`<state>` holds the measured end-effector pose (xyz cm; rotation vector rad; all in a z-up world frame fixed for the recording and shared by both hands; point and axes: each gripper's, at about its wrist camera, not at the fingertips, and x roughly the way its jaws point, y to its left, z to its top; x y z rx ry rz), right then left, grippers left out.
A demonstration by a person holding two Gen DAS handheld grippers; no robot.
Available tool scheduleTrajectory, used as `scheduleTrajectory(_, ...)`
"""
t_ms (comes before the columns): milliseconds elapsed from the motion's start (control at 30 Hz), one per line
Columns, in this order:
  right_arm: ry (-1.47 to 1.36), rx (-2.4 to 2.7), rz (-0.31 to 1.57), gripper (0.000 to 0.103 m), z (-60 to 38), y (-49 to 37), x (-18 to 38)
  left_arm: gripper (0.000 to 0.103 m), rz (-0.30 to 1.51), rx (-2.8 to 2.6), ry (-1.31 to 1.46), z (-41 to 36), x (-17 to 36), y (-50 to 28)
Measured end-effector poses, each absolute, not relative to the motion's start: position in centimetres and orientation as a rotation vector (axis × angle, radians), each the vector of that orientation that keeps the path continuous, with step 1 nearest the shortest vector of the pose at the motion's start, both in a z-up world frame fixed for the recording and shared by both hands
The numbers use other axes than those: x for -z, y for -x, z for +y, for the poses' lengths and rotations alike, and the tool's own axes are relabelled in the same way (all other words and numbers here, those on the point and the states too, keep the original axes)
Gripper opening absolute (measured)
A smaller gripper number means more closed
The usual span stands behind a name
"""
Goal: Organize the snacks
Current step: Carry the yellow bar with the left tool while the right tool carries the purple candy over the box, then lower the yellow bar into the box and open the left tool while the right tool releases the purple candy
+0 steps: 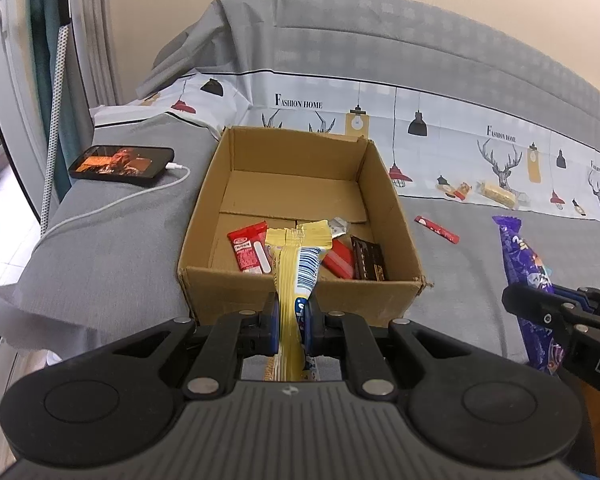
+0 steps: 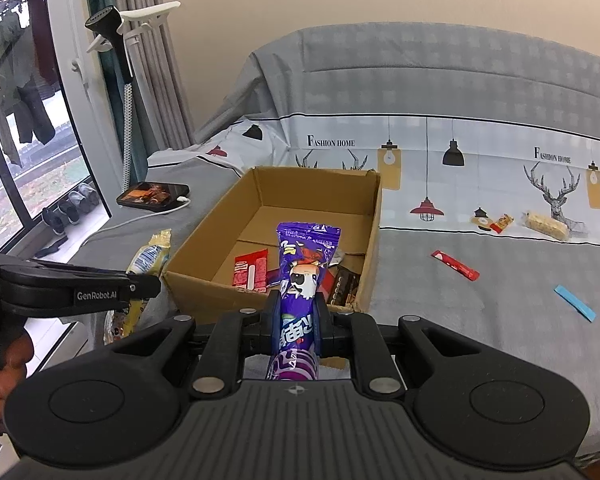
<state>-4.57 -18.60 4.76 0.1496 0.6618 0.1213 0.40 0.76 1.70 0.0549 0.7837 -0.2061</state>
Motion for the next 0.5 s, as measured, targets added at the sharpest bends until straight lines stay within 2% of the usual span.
scheduleTrajectory(500,-0.151,-0.115,0.67,0.016,-18.5,-3.0,-3.8,0.013,0.749,0.217,-0.012,0.5,-2.7,-8.7)
